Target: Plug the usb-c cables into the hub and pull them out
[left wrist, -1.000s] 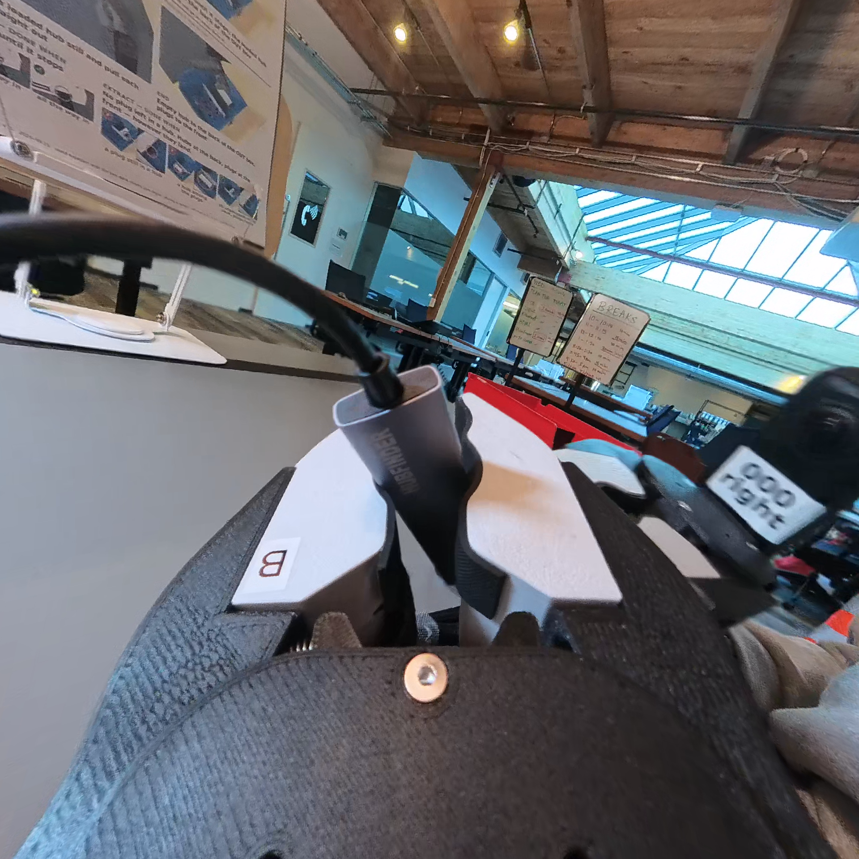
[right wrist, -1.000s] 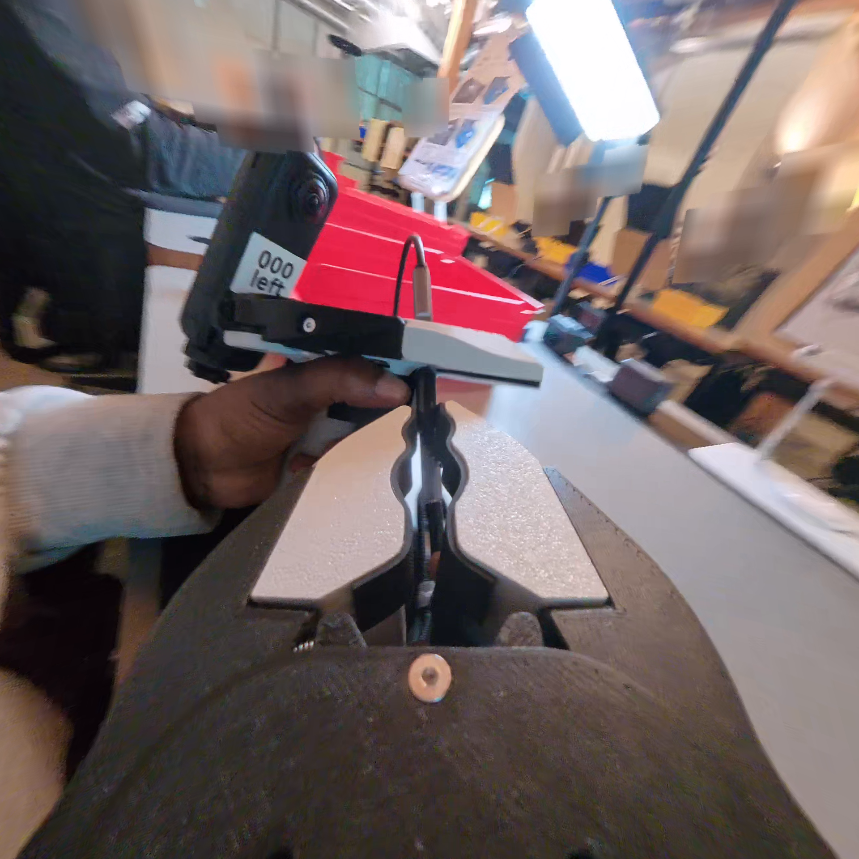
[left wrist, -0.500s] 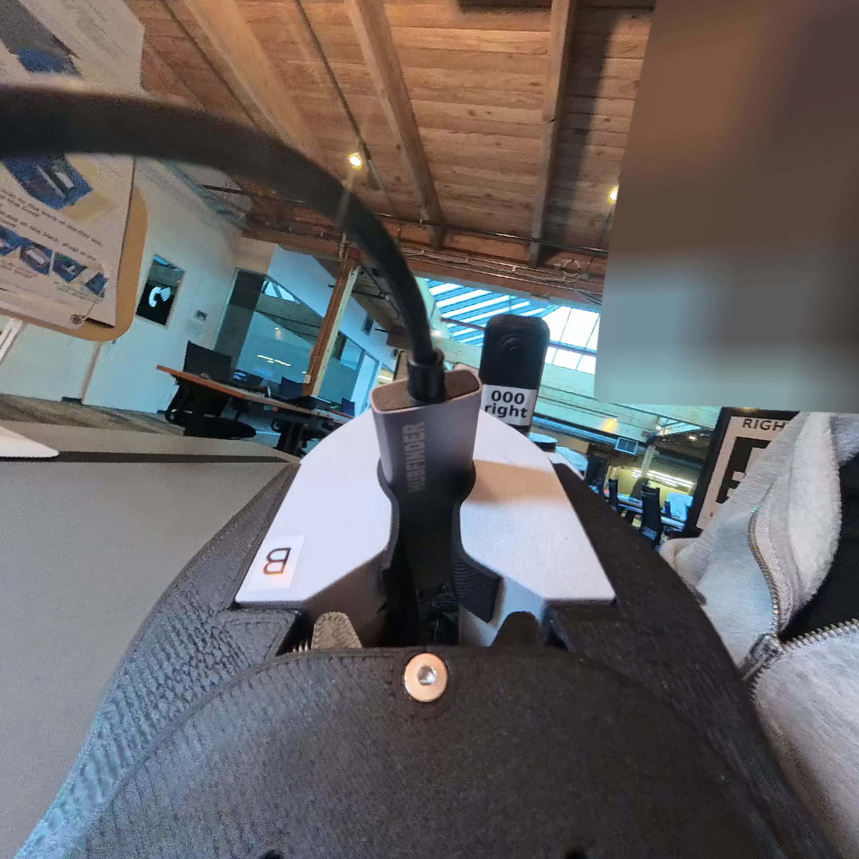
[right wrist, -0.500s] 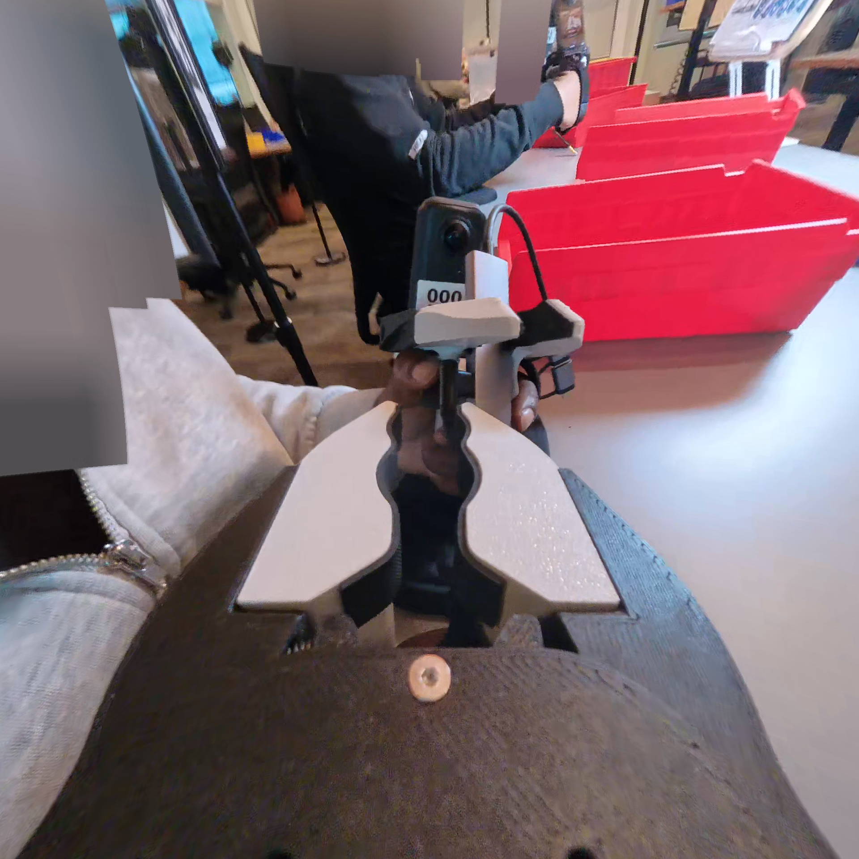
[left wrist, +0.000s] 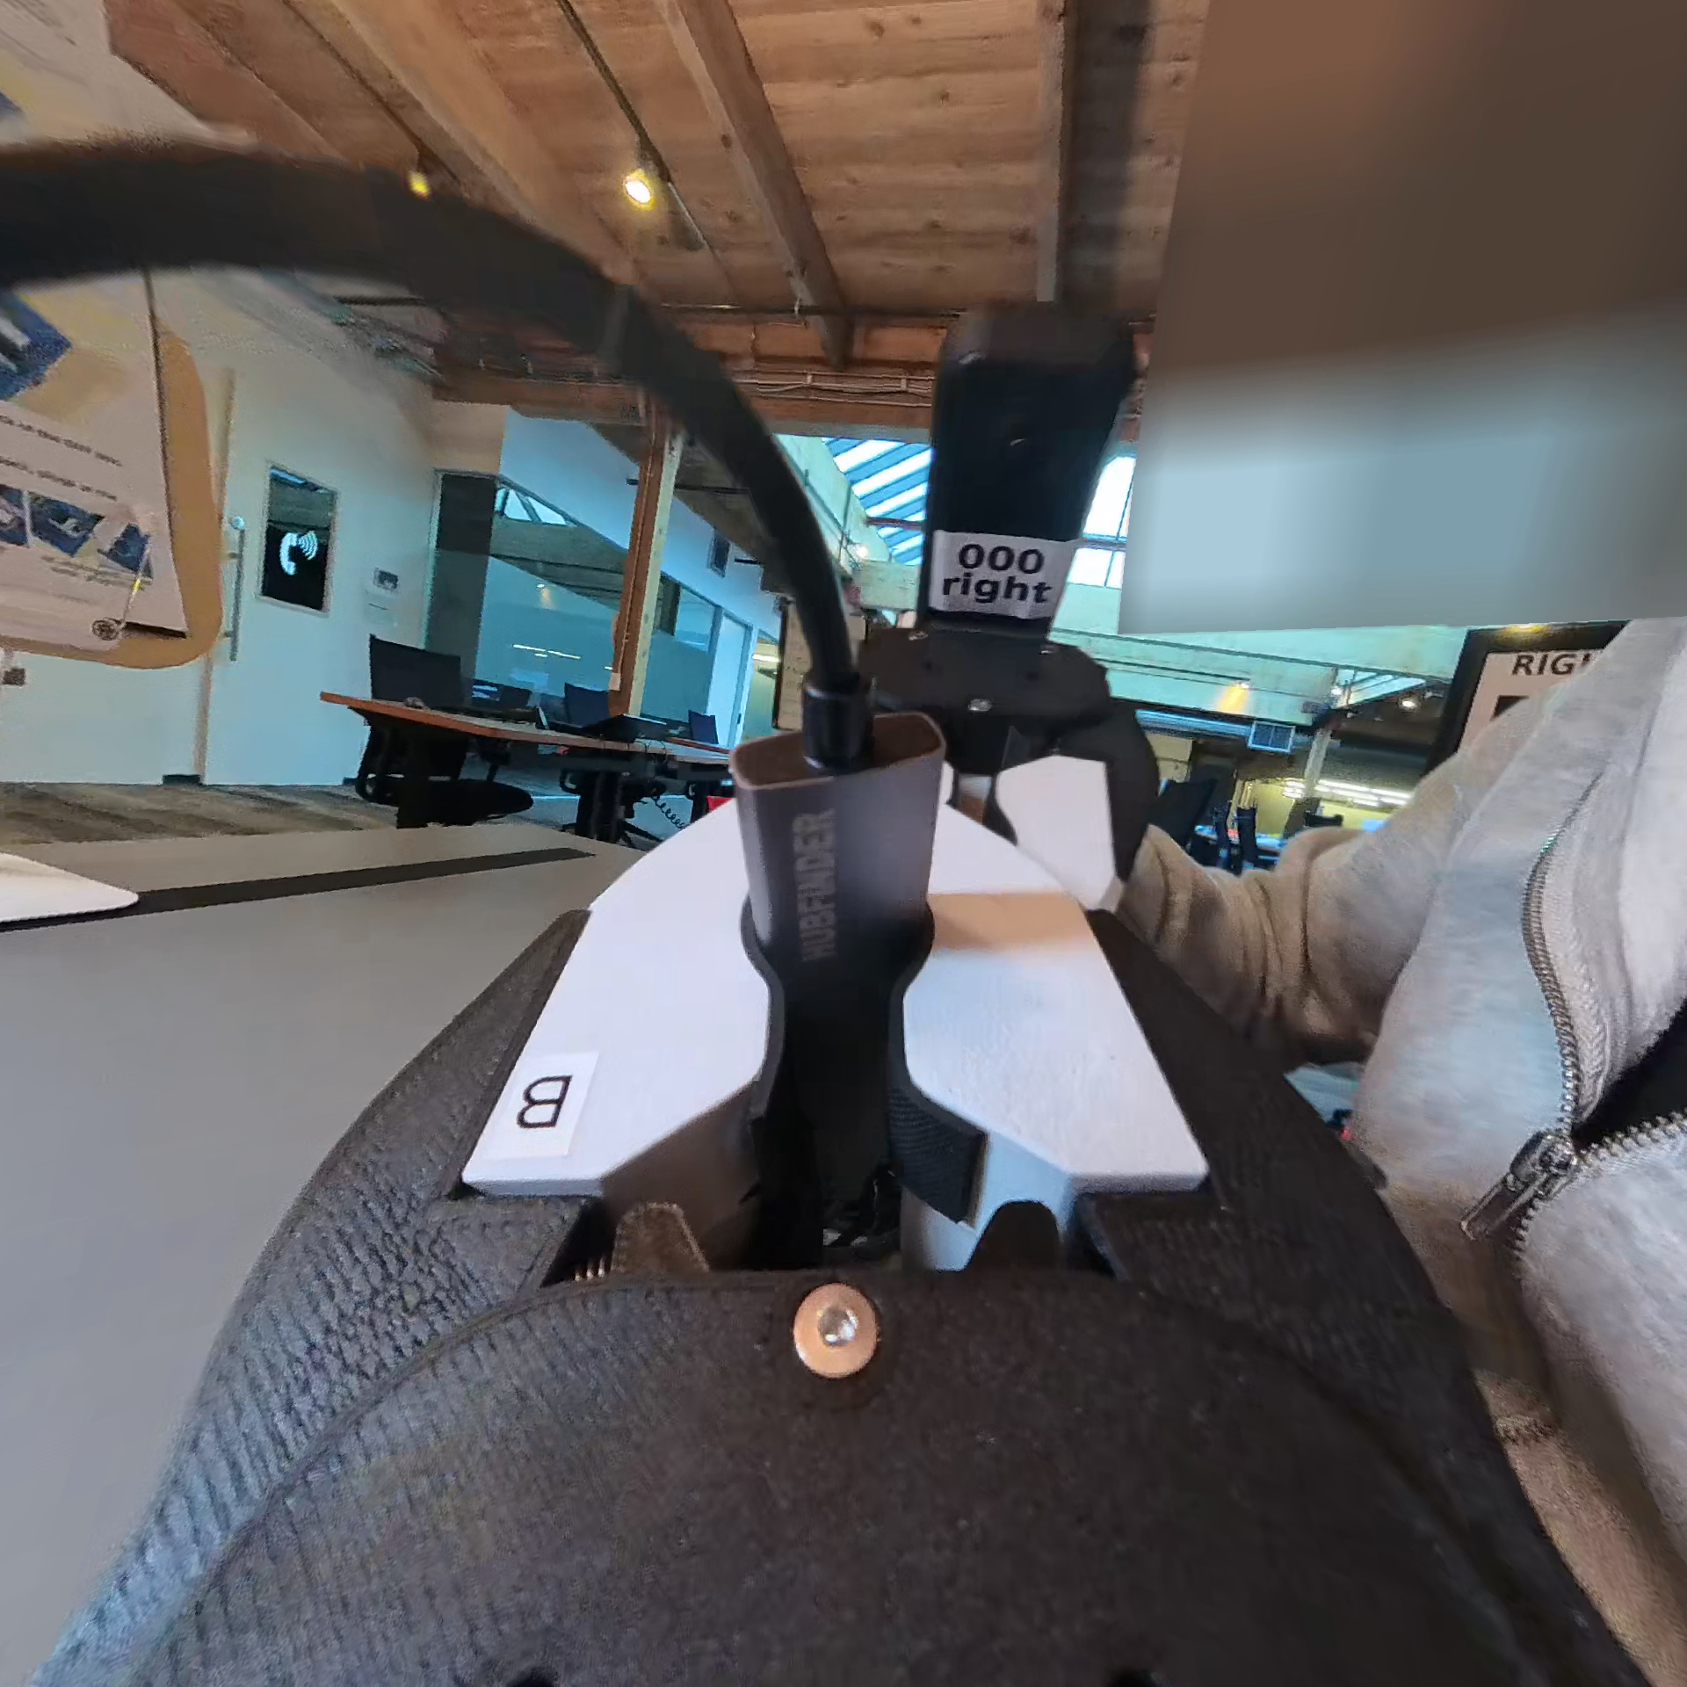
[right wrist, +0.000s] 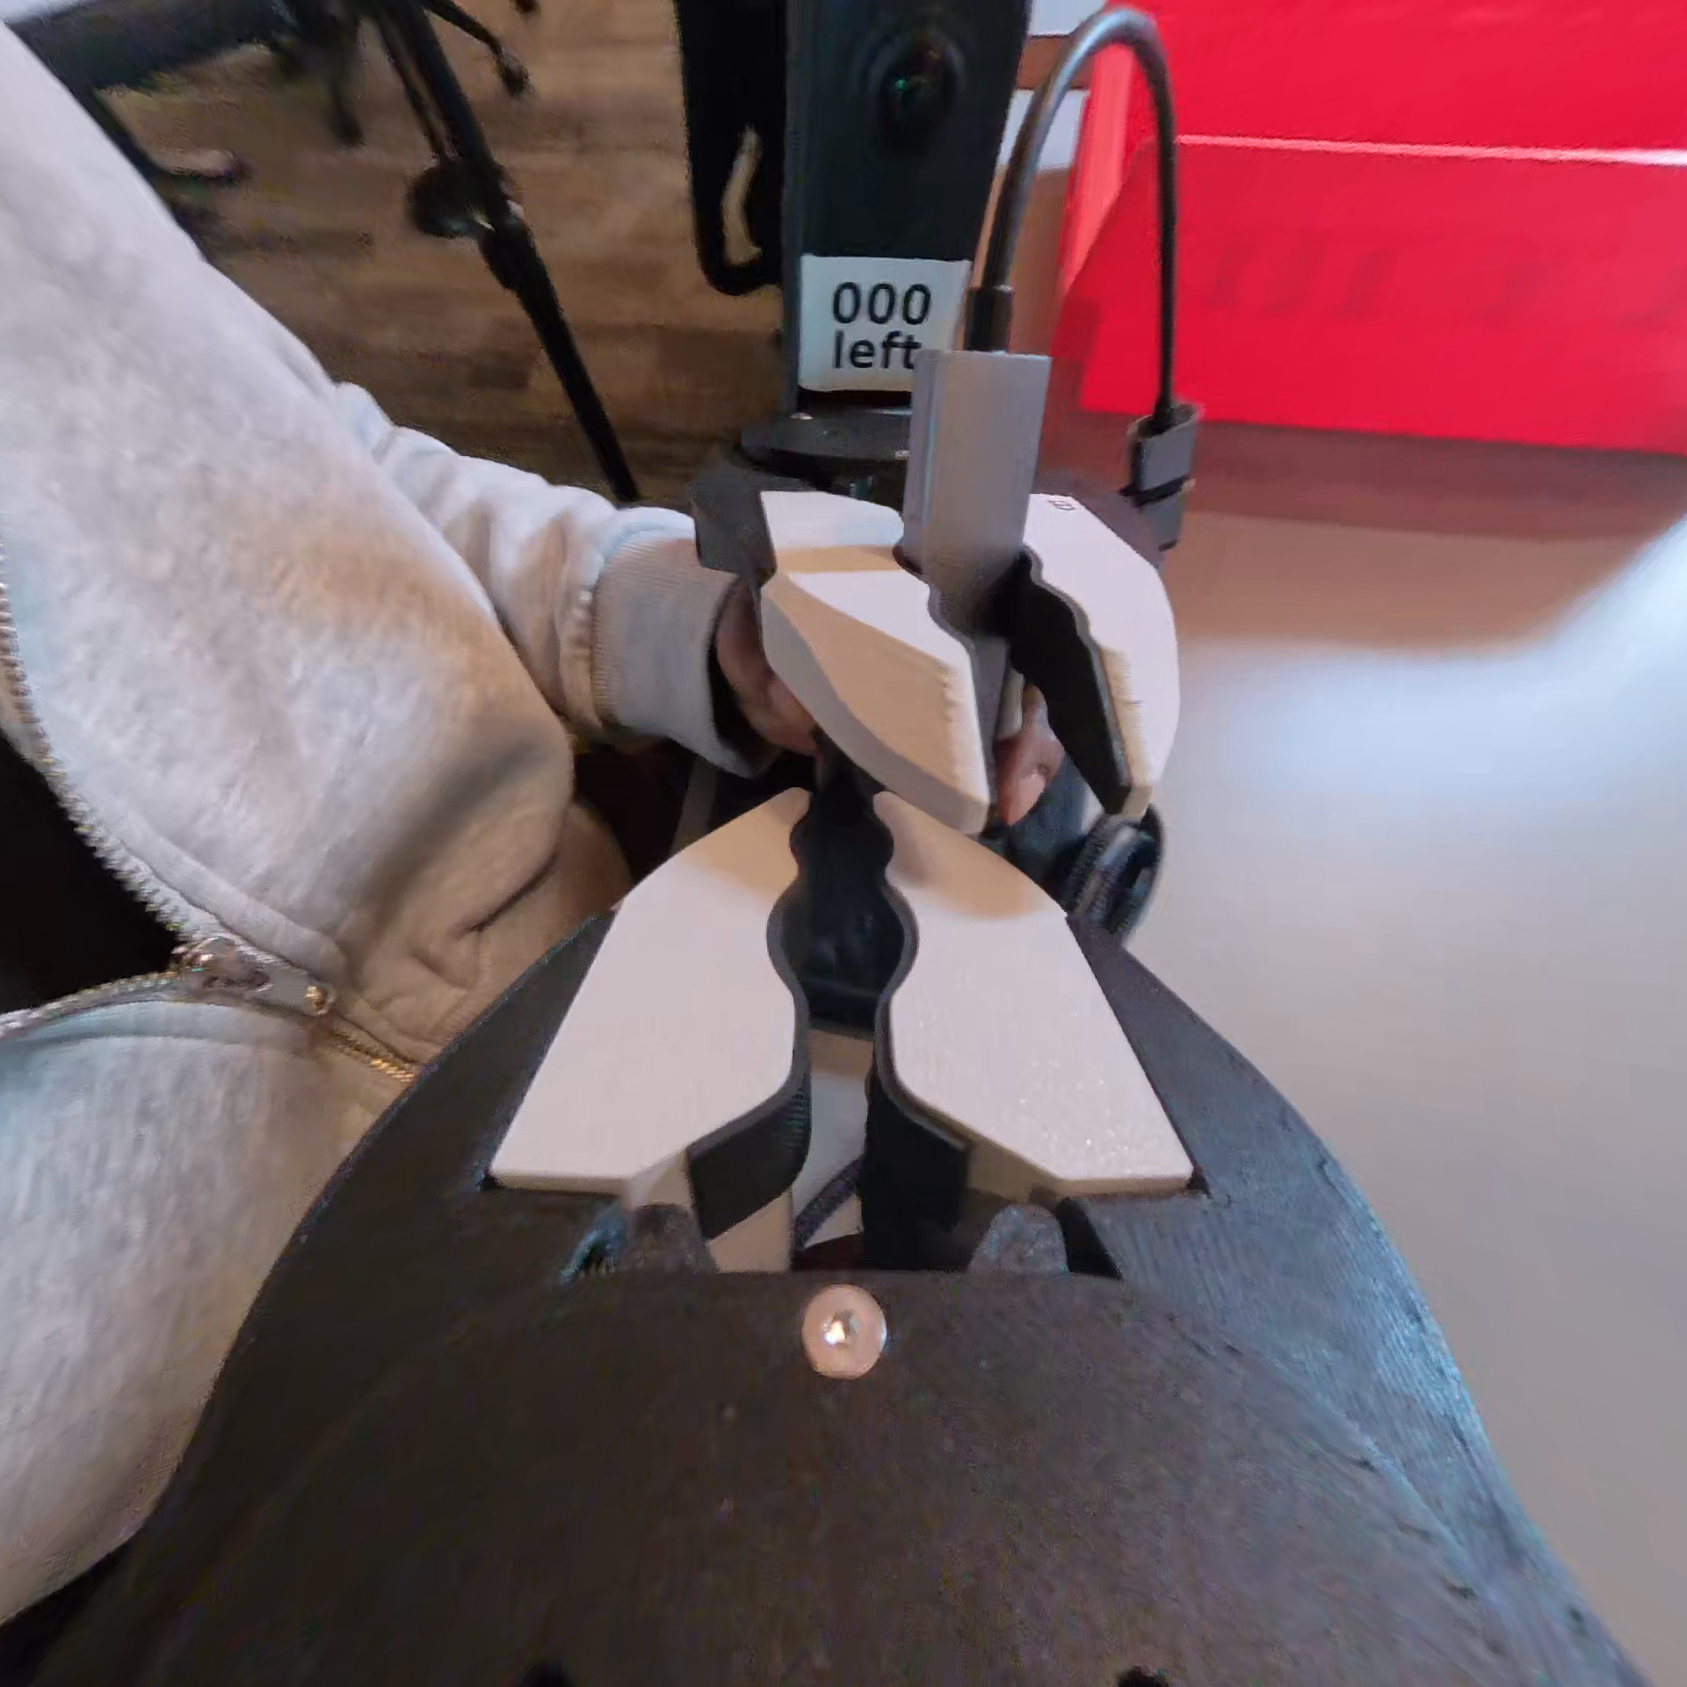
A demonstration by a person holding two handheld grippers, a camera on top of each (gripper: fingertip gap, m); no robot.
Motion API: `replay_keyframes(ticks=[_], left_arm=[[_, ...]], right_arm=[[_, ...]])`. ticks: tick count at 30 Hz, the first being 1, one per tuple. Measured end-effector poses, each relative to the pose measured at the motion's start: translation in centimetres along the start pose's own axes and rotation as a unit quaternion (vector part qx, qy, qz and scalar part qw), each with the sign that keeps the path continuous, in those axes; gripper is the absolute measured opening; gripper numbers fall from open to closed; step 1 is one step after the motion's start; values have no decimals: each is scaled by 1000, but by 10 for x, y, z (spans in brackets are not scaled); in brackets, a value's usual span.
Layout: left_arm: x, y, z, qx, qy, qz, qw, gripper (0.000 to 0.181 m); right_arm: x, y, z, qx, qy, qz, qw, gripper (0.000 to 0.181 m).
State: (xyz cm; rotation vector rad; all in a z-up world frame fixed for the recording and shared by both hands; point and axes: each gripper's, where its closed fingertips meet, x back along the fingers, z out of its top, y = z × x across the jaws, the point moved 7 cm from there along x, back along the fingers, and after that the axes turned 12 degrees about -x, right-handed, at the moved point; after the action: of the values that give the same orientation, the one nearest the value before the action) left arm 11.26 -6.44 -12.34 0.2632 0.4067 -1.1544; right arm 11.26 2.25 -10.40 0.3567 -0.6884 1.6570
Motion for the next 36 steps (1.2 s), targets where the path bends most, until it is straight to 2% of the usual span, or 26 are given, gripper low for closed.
replay_keyframes(ticks=[2, 4, 6, 8, 11, 16, 19, 23, 24, 25, 26, 27, 28, 29, 30, 31, 34, 36], left_arm=[[0, 2, 0, 8, 6, -16, 1000, 17], [1, 0, 1, 8, 8, -4, 1000, 17], [1, -1, 0, -9, -5, 11, 1000, 16], [0, -2, -2, -25, -19, 32, 999, 17], [0, -3, -3, -14, -20, 25, 999, 17], [-6, 11, -3, -9, -16, -31, 999, 17], [-5, 6, -3, 17, -4, -18, 1000, 17], [-3, -4, -5, 83, 7, -1, 997, 17], [1, -14, -10, 114, -1, 47, 992, 17], [8, -31, -12, 170, 28, 91, 981, 16], [15, -37, -7, 225, 73, 55, 970, 16], [20, -36, -2, 216, 101, 52, 970, 16], [19, -29, 0, 172, 84, 56, 980, 16], [15, -22, -1, 122, 43, 57, 990, 16], [10, -17, -2, 85, 14, 60, 994, 16], [8, -16, -3, 75, 5, 72, 995, 16], [15, -26, -3, 115, 36, 98, 988, 16], [18, -28, -1, 121, 53, 105, 986, 16]], right_arm=[[-5, 5, -2, -48, 9, 66, 997, 8], [-6, 12, -3, -113, 33, 123, 985, 8], [-8, 16, -7, -129, 56, 134, 981, 8], [-8, 16, -11, -107, 80, 105, 985, 8], [-9, 12, -14, -62, 111, 80, 989, 7], [-5, 7, -23, -5, 138, 163, 977, 7], [-6, 11, -24, -12, 179, 187, 966, 7], [-8, 14, -21, 11, 211, 184, 960, 7], [0, -6, -16, 50, 237, 280, 929, 7], [6, -26, -3, 61, 256, 333, 906, 7], [2, -35, 5, 103, 229, 288, 924, 7], [-3, -25, 10, 155, 202, 153, 955, 7], [0, -7, 11, 177, 182, 51, 966, 7], [8, 4, 10, 152, 179, 37, 971, 7], [17, 10, 8, 112, 193, 56, 973, 7], [24, 17, 5, 86, 207, 49, 973, 7], [42, 45, -8, 61, 210, -88, 972, 7], [53, 59, -14, 25, 228, -182, 956, 7]])
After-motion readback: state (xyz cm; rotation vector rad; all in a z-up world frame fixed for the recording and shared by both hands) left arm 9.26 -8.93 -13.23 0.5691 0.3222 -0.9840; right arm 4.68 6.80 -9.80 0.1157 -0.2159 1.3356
